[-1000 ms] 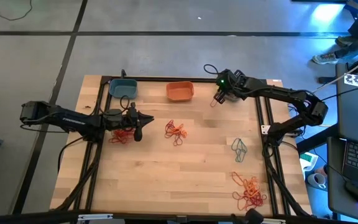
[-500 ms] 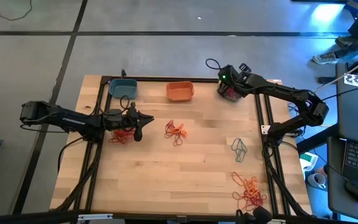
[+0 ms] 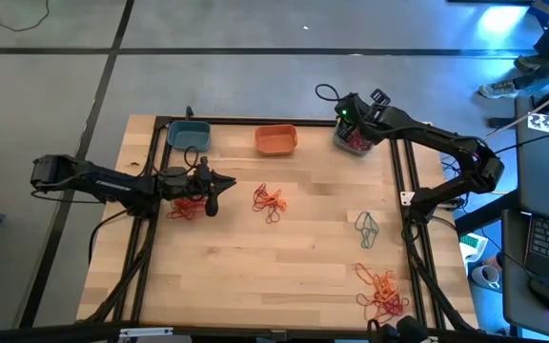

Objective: Sort rubber bands into baskets
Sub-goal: Put the red rubber band into the green bin

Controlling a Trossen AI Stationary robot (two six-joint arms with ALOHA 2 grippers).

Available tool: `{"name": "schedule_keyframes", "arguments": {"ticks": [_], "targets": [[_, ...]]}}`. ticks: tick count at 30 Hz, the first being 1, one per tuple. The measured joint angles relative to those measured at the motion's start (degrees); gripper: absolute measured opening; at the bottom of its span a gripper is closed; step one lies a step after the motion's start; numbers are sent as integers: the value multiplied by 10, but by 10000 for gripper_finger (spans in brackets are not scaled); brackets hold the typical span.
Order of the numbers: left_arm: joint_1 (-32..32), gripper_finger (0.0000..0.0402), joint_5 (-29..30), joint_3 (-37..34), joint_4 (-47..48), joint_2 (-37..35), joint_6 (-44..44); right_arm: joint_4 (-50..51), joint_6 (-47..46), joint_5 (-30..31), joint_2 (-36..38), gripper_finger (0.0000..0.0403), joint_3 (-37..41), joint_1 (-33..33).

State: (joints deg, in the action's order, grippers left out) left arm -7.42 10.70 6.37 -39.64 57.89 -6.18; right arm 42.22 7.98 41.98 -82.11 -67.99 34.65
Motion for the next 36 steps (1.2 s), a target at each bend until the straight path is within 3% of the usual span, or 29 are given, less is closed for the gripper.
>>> {"name": "schedule_keyframes", "arguments": {"ticks": [11, 17, 26, 30, 36], "targets": [[0, 45, 0, 0, 0, 0, -1, 18, 0, -15, 10, 1, 0, 41], [0, 45, 0, 0, 0, 0, -1, 14, -13, -128, 10, 1, 21, 69], [0, 45, 0, 0, 0, 0, -1, -51, -59, -184, 5, 4, 99, 95], [0, 45, 0, 0, 0, 0, -1, -59, -63, -207, 5, 46, 122, 94], [0, 45, 0, 0, 0, 0, -1, -68, -69, -208, 5, 155, 126, 93]]}}
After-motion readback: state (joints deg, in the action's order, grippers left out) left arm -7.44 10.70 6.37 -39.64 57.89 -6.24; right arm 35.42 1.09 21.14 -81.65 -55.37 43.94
